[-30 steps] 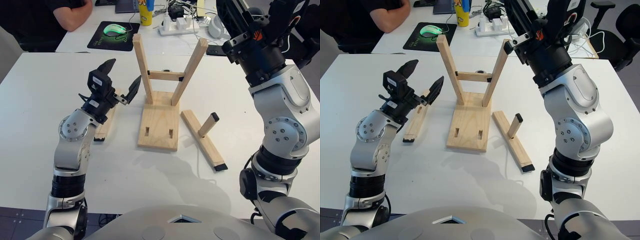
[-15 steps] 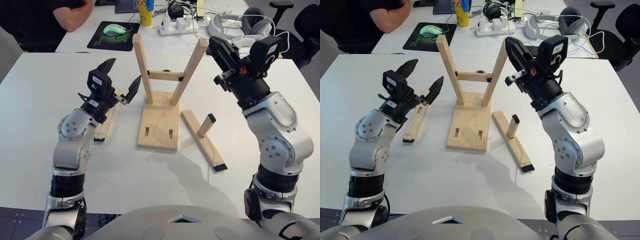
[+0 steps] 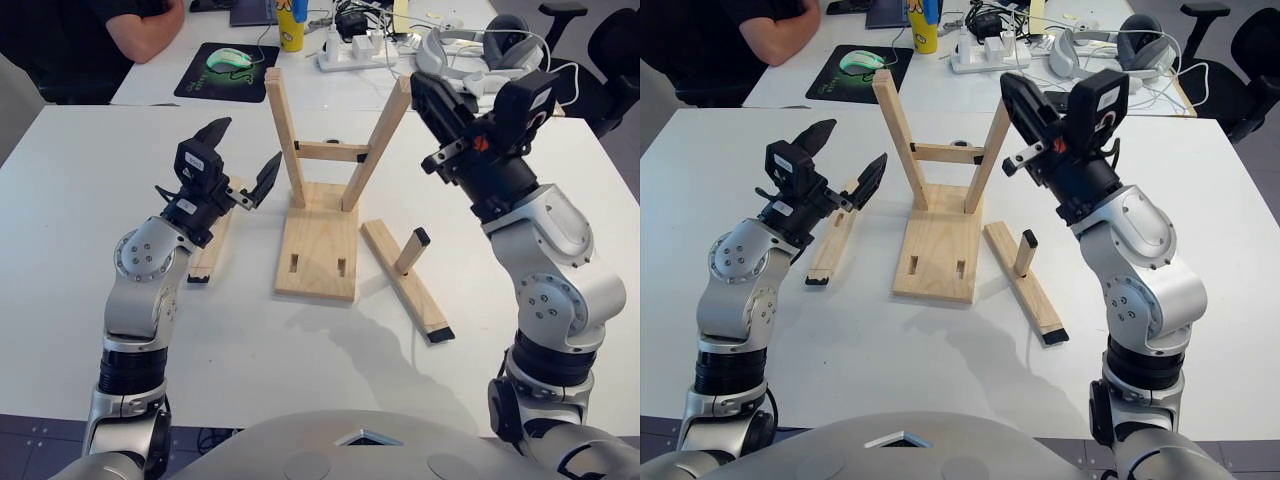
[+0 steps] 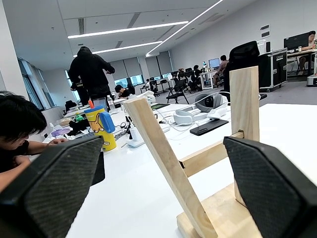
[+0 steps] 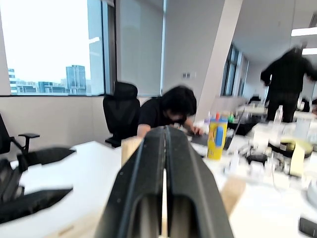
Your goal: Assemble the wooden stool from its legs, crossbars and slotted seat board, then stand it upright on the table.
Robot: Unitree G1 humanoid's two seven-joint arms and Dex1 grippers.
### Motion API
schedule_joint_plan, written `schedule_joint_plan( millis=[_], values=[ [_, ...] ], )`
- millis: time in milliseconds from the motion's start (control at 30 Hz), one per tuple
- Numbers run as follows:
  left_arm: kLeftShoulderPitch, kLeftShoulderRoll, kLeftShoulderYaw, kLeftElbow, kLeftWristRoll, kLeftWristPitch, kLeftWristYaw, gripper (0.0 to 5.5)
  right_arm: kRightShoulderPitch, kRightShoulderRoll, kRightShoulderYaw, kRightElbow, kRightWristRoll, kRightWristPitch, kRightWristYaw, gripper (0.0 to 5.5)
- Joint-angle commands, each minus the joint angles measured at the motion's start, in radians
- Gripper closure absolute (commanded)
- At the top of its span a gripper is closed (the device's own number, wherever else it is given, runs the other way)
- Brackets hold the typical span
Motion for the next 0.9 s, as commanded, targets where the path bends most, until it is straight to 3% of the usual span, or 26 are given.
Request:
schedule_joint_plan(
  millis=[33, 233, 300, 333, 400, 533, 900],
  values=[
    [-0.011, 0.01, 0.002, -0.004, 0.001, 0.006, -0.008, 1.01, -0.045, -0.005, -0.016, -0.032, 0.019, -0.008, -0.01, 5.46],
    [-0.021, 0.01, -0.003, 0.0, -0.001, 0.009, -0.015, 1.01, 0.124, -0.007, 0.022, -0.024, -0.011, -0.022, 0.025, 5.46],
    [-0.019, 0.008, -0.005, -0.01, -0.003, 0.015, -0.013, 1.01, 0.283, -0.078, 0.12, 0.07, -0.103, -0.002, 0.066, 5.46],
    [-0.02, 0.01, -0.008, -0.014, -0.003, 0.022, -0.014, 1.01, 0.391, -0.173, 0.223, 0.151, -0.178, 0.065, 0.087, 5.46],
    [-0.027, 0.015, -0.014, -0.022, -0.011, 0.039, -0.025, 1.01, 0.522, -0.241, 0.252, 0.185, -0.2, 0.183, 0.087, 5.46],
    [0.002, 0.024, 0.003, -0.051, -0.016, 0.058, -0.022, 1.01, 0.357, -0.144, 0.125, 0.124, -0.101, 0.092, 0.05, 5.46],
    [-0.008, -0.004, -0.011, -0.012, 0.01, 0.037, -0.001, 1.01, 0.167, -0.049, 0.048, 0.149, -0.098, -0.04, 0.038, 5.46]
  ],
)
